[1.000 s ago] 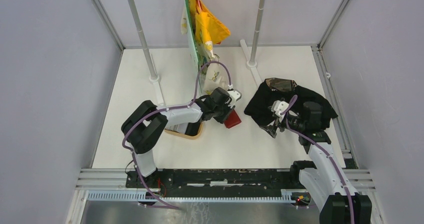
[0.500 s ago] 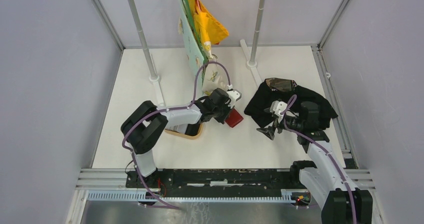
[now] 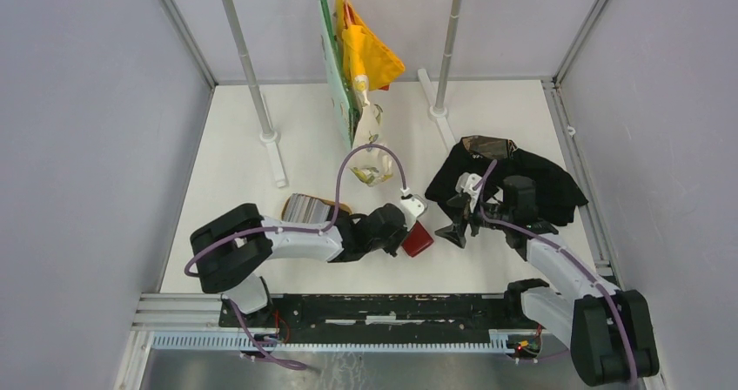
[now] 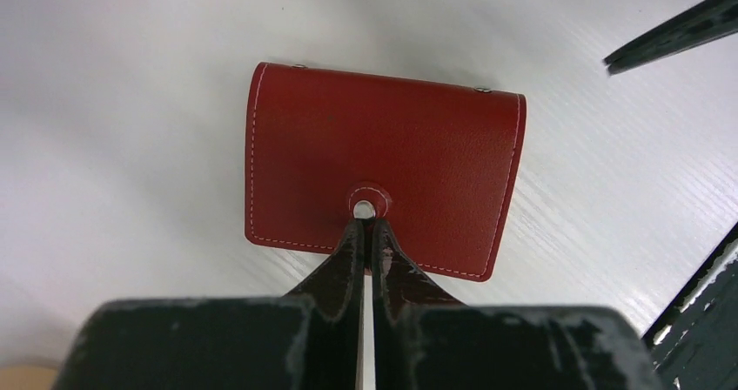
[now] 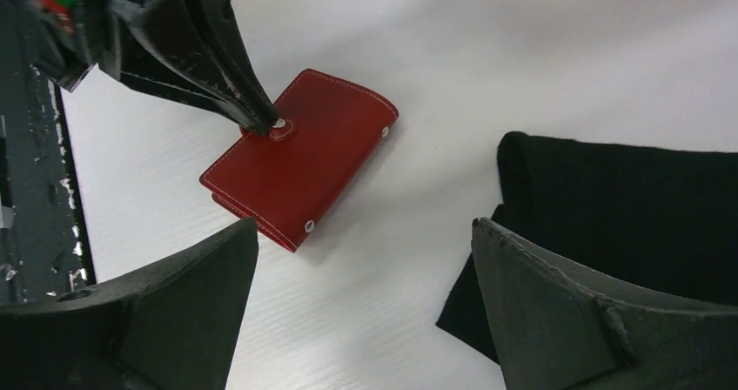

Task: Put the credit cards into the card holder
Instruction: Move the card holder to the center of the board.

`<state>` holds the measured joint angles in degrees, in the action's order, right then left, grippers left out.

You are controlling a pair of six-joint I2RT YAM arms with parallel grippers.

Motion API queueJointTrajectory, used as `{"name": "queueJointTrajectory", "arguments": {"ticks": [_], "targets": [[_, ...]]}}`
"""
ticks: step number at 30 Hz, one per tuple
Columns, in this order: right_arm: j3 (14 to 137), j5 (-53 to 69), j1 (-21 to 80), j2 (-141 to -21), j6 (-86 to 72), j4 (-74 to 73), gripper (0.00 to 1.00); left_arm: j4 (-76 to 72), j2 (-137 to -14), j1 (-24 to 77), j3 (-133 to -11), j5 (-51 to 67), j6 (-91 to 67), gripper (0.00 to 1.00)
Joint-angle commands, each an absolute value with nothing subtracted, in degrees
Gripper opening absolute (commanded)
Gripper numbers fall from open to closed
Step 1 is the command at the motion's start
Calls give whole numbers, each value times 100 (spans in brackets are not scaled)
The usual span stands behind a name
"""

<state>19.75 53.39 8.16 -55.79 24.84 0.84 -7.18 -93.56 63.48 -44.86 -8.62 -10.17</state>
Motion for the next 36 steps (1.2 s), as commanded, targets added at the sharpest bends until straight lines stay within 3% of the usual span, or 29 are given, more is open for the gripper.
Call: {"name": "queueJointTrajectory", "arguments": {"ticks": [1, 13, 20, 23, 24, 36], "targets": [[2155, 5304, 1068, -6037, 1994, 395, 98, -1869, -9055, 6629, -4165, -1810, -1666, 2], [2158, 5560, 1300, -6807, 1301, 763, 92, -2535, -9163, 7290, -4017, -3249, -1883, 2], [2147, 5441, 1311, -7012, 819, 942, 89, -2784, -9179, 7338, -3859, -3446, -2169, 2], [2153, 5399, 1340, -7078, 785, 939, 92, -2870, -9222, 7385, -3841, -3476, -2197, 2], [2167, 5369, 1348, -7122, 734, 928, 98, -2888, -9233, 7393, -3849, -3499, -2209, 2], [2243, 5910, 1391, -7472, -65, 1409, 98, -2924, -9458, 7592, -4011, -3655, -2042, 2]]}}
